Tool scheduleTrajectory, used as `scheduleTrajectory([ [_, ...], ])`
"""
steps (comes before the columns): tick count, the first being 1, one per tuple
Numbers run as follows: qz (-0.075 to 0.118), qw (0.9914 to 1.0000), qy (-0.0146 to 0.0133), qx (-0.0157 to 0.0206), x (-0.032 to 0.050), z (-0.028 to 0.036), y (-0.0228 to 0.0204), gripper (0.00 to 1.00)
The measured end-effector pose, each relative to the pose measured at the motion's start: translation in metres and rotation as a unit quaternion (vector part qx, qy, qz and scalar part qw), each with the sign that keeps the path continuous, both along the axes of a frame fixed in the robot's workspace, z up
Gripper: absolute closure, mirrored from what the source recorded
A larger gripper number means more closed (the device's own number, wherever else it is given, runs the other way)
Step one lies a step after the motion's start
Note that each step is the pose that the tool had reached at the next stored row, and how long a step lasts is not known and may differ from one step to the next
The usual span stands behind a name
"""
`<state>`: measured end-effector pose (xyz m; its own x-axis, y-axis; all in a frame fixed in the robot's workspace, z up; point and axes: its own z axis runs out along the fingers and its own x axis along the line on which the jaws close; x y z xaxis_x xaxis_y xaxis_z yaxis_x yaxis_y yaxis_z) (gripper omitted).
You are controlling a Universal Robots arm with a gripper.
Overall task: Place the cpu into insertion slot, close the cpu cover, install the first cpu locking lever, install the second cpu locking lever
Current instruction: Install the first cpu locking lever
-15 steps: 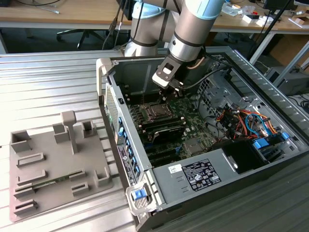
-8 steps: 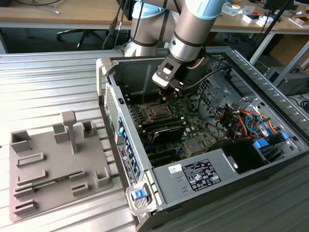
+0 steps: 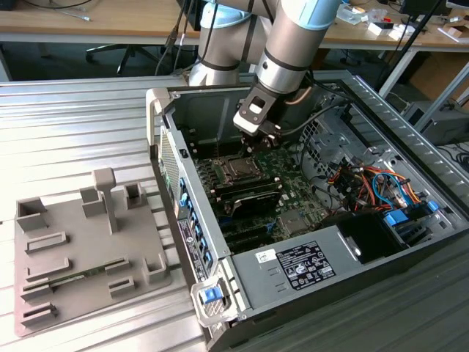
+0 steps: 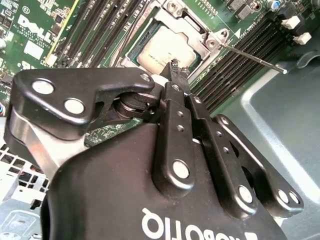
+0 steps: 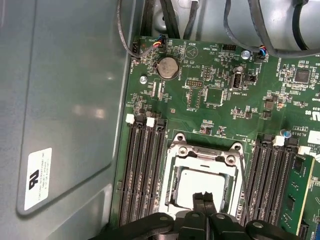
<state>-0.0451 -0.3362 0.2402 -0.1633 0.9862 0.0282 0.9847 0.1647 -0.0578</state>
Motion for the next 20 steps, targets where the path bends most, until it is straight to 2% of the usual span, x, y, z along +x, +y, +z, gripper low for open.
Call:
scheduleTrajectory([
  [6, 0.025, 0.99968, 0.0000, 0.0000, 0.0000, 0.0000, 0.0000, 0.89],
  [11, 0.049, 0.99882, 0.0000, 0.0000, 0.0000, 0.0000, 0.0000, 0.89],
  [20, 0.070, 0.99752, 0.0000, 0.0000, 0.0000, 0.0000, 0.0000, 0.89],
])
